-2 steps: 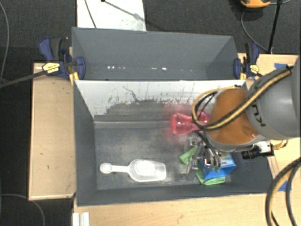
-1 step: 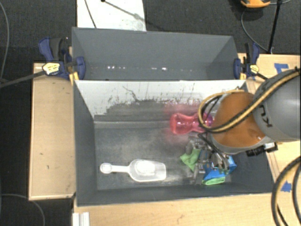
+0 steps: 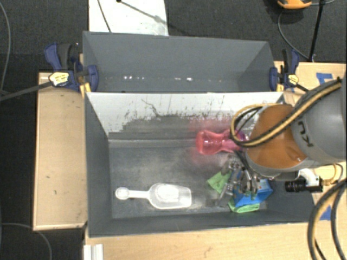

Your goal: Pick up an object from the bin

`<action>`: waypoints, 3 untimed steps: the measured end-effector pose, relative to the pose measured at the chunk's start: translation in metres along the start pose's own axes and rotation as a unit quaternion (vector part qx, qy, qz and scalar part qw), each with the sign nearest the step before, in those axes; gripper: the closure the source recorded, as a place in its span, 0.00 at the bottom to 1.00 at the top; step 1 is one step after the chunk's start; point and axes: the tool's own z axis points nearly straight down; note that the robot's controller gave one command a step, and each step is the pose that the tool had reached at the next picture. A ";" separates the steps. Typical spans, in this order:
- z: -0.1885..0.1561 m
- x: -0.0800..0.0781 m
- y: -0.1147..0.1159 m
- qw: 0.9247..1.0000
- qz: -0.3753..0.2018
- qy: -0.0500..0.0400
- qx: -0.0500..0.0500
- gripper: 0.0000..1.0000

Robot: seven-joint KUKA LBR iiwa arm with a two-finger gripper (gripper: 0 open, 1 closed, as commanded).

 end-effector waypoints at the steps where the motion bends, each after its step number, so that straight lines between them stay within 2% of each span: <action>1: -0.001 0.002 0.006 0.987 -0.158 0.001 0.000 1.00; 3: -0.004 0.003 0.006 0.988 -0.157 0.002 0.000 1.00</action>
Offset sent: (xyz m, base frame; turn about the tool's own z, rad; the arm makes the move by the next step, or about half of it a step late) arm 0.0000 0.0000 0.0000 0.0000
